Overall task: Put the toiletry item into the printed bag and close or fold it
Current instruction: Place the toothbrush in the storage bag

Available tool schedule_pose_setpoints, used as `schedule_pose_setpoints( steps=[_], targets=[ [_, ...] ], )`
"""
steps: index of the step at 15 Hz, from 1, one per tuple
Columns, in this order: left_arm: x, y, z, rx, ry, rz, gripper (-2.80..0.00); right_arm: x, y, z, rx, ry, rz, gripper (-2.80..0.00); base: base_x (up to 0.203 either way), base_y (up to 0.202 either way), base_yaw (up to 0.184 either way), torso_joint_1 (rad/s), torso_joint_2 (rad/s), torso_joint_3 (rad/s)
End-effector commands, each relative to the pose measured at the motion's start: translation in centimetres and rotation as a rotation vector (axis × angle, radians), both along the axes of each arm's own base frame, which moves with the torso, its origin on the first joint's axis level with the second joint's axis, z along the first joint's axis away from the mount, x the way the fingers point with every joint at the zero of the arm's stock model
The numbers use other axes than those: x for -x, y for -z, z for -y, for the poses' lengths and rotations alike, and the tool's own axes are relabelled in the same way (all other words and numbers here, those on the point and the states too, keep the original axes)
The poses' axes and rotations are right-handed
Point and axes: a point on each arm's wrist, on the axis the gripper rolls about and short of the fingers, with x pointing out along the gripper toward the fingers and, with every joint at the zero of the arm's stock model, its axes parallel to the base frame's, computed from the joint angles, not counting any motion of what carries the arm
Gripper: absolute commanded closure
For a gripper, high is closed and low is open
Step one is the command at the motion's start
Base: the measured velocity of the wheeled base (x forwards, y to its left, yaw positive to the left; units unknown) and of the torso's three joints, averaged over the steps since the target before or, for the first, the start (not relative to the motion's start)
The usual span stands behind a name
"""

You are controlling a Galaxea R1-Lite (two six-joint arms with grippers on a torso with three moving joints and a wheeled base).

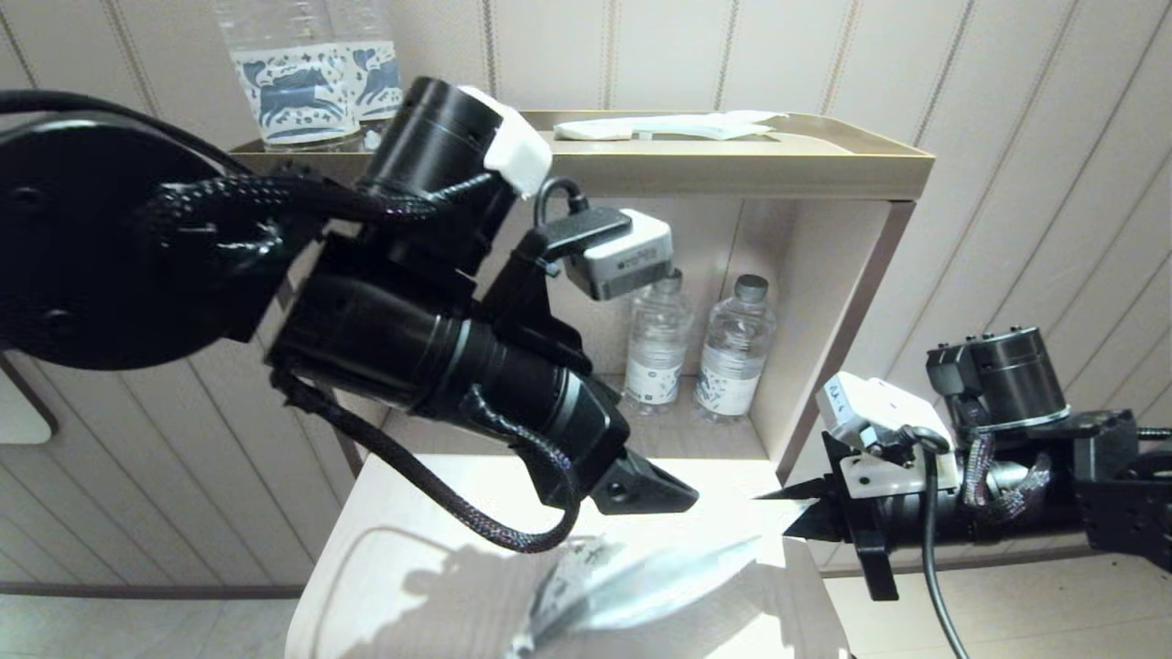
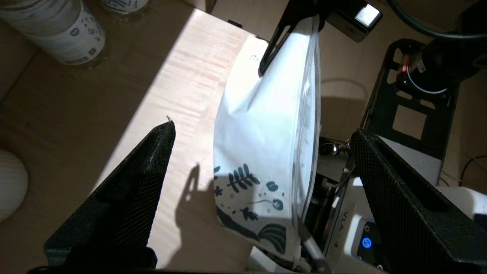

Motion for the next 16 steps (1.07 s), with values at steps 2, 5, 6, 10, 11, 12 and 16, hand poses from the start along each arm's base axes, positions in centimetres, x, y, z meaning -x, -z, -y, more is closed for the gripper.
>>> schedule_pose_setpoints(
  steps=[2,5,6,10,11,12,16],
  targets=[
    [1.9,-0.5,-2.7,-0.004,-0.023,-0.019,-2.80,-0.1,0.0,0.0,-0.002,-0.004,0.003,0.00,0.000,0.000,0.000,0.000,0.00,0.000],
    [3.2,1.2,-4.7,-0.059,-0.091,-0.052,0.00,-0.2,-0.2,0.0,-0.005,-0.001,0.004,0.00,0.000,0.000,0.000,0.000,0.00,0.000],
    [3.6,1.2,-5.3,-0.053,-0.116,-0.054,0.00,-0.4,-0.3,0.2,-0.009,0.010,0.000,0.00,0.000,0.000,0.000,0.000,0.00,0.000],
    [4.1,1.0,-7.7,-0.011,-0.195,-0.063,0.00,-3.2,-0.3,1.2,-0.066,0.076,-0.095,0.00,0.000,0.000,0.000,0.000,0.00,0.000],
    [4.2,1.4,-7.9,-0.006,-0.202,-0.062,0.00,-3.9,-0.7,1.2,-0.098,0.113,-0.151,0.00,0.000,0.000,0.000,0.000,0.00,0.000],
    [4.2,1.8,-8.1,0.005,-0.207,-0.056,0.00,-4.8,-0.8,1.5,-0.126,0.156,-0.201,0.00,0.000,0.000,0.000,0.000,0.00,0.000],
    [4.1,2.8,-8.3,0.021,-0.223,-0.062,0.00,-5.7,-0.5,1.7,-0.126,0.195,-0.231,0.00,0.000,0.000,0.000,0.000,0.00,0.000]
  ],
)
